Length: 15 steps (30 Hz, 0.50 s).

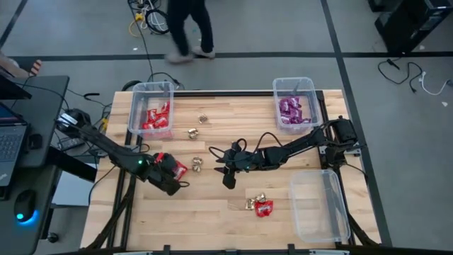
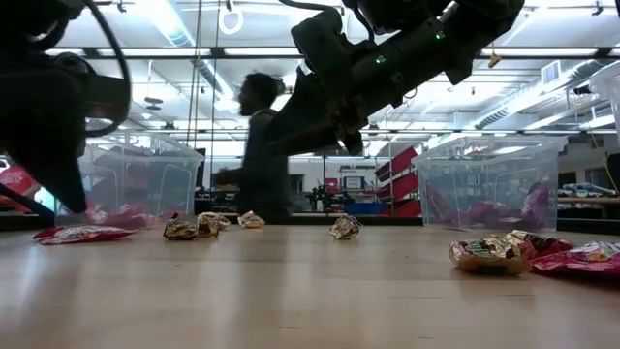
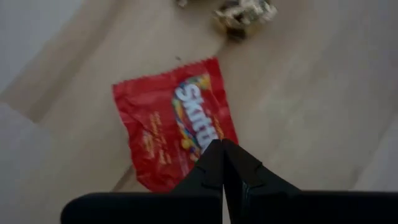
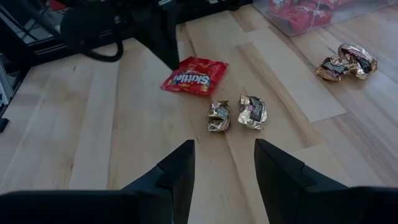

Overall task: Sort candy
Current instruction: Put the red candy into the top left transparent bin

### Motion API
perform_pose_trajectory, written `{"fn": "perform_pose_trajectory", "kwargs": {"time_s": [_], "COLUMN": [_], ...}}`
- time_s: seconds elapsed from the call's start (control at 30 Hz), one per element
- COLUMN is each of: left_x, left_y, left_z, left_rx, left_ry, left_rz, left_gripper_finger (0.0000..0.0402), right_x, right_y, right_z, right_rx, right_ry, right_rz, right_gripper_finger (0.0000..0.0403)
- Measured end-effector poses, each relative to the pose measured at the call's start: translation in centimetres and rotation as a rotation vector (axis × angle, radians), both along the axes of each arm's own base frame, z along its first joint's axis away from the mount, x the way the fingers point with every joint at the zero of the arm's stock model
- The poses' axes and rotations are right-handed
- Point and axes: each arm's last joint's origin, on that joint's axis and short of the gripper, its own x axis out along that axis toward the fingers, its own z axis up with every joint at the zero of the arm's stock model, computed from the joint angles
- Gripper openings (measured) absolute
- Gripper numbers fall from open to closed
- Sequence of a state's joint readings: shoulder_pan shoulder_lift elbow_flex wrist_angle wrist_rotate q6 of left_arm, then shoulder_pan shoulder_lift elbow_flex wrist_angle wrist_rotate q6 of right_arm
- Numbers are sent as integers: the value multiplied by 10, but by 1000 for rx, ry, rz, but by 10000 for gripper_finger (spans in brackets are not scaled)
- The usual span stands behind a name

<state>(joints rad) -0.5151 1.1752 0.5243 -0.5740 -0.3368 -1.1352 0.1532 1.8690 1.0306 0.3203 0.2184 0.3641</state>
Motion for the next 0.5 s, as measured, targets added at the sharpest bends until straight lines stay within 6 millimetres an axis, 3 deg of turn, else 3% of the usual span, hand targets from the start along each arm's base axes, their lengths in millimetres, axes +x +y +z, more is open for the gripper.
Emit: {"fn": "perform_pose_trajectory", "kwargs": {"time_s": [0.3, 0.5], "left_x": [-8, -10], "left_y": [14, 16], "left_z": [-3, -4], "left_rx": [26, 62], "left_ry": [100, 114], "left_rz": [164, 177], "left_gripper_finger": [29, 62], "right_x": [0, 0], "right_y": [0, 0], "right_z": [0, 0], "right_rx": [7, 8], "right_ry": [-1, -1], "right_rz": [-4, -4], "right_gripper_finger": [151, 151]}}
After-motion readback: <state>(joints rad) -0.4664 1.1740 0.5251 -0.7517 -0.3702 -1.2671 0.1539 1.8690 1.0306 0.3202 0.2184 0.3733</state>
